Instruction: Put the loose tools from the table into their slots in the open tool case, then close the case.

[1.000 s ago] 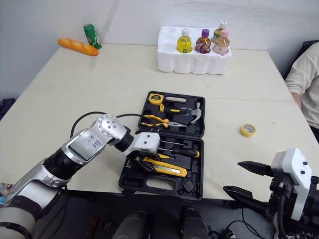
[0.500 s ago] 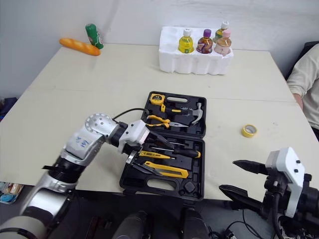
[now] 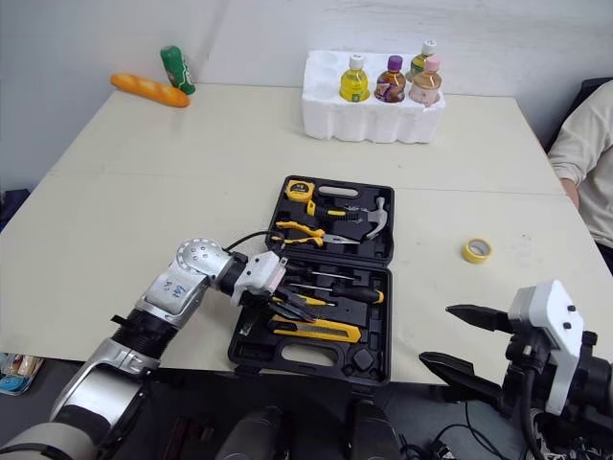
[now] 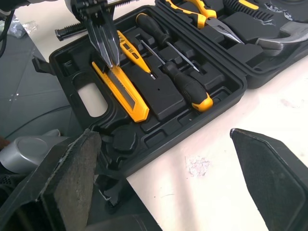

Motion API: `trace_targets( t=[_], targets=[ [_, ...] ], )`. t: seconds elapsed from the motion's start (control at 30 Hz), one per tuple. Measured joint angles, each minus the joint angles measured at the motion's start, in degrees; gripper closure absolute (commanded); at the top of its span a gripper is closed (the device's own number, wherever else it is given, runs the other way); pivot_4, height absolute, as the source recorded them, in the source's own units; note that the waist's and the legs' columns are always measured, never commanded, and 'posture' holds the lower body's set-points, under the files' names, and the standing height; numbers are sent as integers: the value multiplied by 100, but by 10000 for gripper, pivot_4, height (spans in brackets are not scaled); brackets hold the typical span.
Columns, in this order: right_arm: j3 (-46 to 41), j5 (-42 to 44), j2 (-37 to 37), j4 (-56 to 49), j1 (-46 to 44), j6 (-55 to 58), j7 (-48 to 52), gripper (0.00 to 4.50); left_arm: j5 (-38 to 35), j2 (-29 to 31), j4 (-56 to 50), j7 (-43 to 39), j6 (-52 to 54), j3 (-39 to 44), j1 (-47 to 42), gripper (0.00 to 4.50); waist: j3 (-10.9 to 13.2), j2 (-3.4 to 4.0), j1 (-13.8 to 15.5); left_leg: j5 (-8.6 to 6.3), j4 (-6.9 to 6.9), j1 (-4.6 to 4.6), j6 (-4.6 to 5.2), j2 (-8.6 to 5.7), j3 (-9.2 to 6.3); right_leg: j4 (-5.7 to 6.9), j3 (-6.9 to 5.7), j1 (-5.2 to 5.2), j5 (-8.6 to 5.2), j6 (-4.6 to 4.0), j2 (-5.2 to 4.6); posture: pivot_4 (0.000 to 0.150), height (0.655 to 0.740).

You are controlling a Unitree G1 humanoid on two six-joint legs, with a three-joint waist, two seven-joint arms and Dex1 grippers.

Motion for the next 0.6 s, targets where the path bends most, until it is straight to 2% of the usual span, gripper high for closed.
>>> trace_targets(
  t=[0.33,0.5,0.6],
  targets=[
    [104,-16,-13,1,-64,0,-41,0,537,70,83,222,-576,-190,-19,44707,-19,10,-7,-9,-1,15,13,2,-1,-1,2,11,0,0,-1,1500,7367],
    [202,-21,-13,2,-67,0,-56,0,500,72,-57,288,-209,-119,53,44707,-29,25,-7,-9,-1,14,14,2,-1,-2,3,11,0,0,-2,1500,7367],
    [202,-73,-11,20,-86,-17,-83,0,209,138,-245,229,479,-6,174,44707,-29,25,-29,-9,-2,12,14,3,-1,-2,3,8,0,0,-1,1500,7367]
  ],
)
